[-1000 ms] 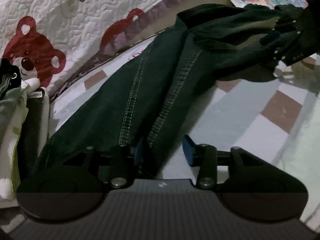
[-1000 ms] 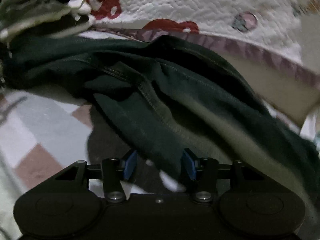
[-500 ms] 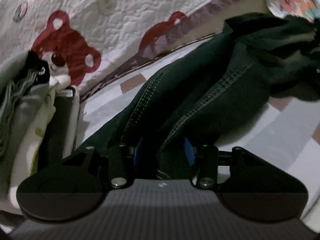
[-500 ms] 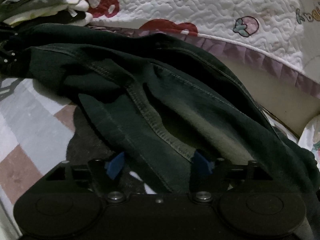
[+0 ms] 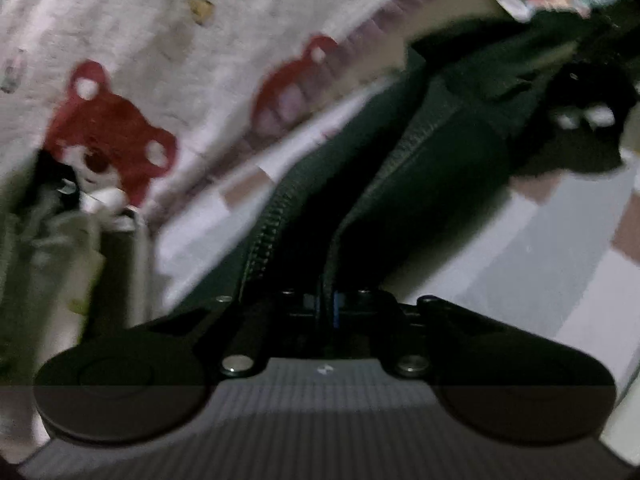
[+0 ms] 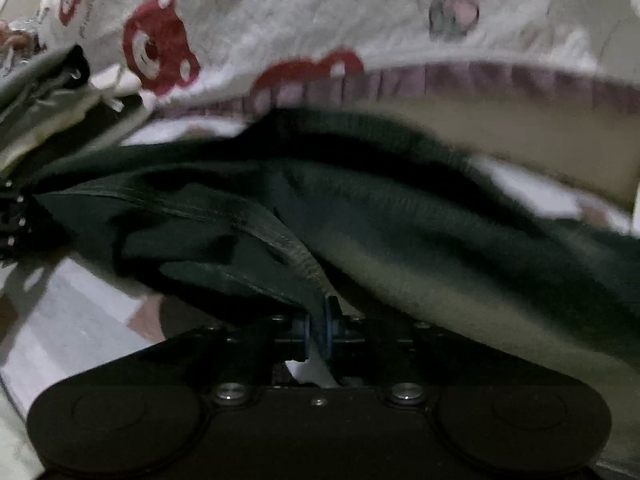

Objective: Fold clothes

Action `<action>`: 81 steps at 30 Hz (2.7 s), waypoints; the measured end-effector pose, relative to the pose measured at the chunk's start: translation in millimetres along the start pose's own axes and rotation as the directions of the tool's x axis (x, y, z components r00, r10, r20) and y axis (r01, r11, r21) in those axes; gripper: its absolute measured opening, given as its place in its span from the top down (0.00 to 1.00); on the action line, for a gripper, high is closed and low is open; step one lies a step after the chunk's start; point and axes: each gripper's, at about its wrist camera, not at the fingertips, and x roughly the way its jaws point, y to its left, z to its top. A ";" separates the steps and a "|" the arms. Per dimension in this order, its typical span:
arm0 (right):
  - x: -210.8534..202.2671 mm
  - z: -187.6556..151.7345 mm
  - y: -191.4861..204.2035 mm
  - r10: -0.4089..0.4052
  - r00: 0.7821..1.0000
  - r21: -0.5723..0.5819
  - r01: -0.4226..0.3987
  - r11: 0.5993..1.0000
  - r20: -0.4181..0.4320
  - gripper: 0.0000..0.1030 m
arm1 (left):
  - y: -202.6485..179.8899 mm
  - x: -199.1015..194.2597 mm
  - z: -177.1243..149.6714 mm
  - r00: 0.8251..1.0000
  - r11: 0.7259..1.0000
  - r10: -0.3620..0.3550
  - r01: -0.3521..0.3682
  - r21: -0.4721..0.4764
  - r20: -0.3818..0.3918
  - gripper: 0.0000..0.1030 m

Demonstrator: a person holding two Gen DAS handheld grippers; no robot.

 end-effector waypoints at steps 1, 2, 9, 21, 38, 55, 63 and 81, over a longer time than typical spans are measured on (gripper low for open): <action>-7.8 -2.7 1.9 0.006 1.000 -0.001 -0.006 1.000 -0.001 0.94 | 6.2 -6.5 3.6 1.000 1.000 0.011 -0.011 -0.021 0.013 0.95; -15.7 -5.4 3.8 0.012 1.000 -0.001 -0.012 1.000 -0.003 0.94 | 12.5 -14.2 6.3 0.999 0.999 0.020 -0.019 -0.041 0.024 0.95; -70.5 -24.2 17.2 0.056 0.998 -0.006 -0.056 0.998 -0.012 0.94 | 36.4 -80.3 8.5 0.995 0.985 0.029 -0.012 -0.174 0.094 0.96; -117.0 -37.3 7.9 0.210 0.978 0.143 -0.208 0.968 0.001 0.91 | 30.5 -103.2 -16.1 0.998 0.956 -0.057 0.054 -0.290 -0.001 0.96; -111.8 -25.8 26.6 0.153 0.979 0.071 -0.144 0.987 -0.138 0.83 | 67.6 -104.1 -30.3 0.993 0.926 0.024 -0.065 -0.372 -0.113 0.86; -84.7 12.6 18.4 -0.091 0.995 -0.052 0.089 0.995 -0.051 0.59 | 67.0 -62.0 -75.8 0.966 0.860 -0.108 -0.028 -0.510 -0.237 0.75; -97.1 -0.8 7.8 -0.114 0.993 -0.092 0.110 0.990 -0.039 0.34 | 58.8 -116.6 -123.1 0.956 0.847 -0.147 -0.010 -0.532 -0.252 0.65; -83.7 14.6 -19.2 -0.057 0.998 0.101 0.057 0.993 0.003 0.34 | 44.1 -135.2 -137.9 0.888 0.826 -0.386 0.211 -0.523 -0.250 0.54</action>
